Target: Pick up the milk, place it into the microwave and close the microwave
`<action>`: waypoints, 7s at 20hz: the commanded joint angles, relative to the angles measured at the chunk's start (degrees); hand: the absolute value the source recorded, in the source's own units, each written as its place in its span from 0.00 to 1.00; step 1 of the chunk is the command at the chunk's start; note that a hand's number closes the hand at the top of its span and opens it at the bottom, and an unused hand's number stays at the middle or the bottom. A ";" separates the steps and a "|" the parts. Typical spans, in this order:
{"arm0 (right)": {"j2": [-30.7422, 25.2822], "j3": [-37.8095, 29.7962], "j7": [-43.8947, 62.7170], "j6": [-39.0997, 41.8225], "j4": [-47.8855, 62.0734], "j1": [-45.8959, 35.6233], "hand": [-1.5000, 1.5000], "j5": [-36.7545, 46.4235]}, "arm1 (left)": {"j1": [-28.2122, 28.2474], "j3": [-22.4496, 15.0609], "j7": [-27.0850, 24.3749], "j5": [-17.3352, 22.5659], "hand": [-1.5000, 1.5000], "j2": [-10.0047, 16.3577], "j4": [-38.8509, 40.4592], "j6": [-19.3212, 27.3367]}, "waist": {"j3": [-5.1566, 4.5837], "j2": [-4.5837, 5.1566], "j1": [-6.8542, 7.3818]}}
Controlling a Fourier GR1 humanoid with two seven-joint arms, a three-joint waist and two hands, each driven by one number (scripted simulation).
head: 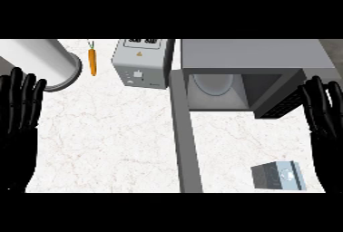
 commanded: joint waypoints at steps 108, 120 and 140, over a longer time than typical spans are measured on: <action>-0.77 -7.31 -52.71 17.98 57.40 3.22 1.00 -2.71 | 32.47 9.21 -7.49 18.81 0.00 -6.33 -9.77 -17.57 | -0.05 -0.59 -0.06; -2.36 -10.74 -43.43 15.10 60.85 -12.45 1.00 -7.28 | 33.01 9.22 -3.50 20.71 0.00 -6.17 -12.75 -17.34 | -0.04 -0.55 0.14; 4.00 -4.22 -21.54 -3.17 53.13 -27.04 1.00 3.75 | 33.33 13.31 -6.47 22.21 0.00 -6.70 -8.70 -20.96 | -0.04 -0.46 0.55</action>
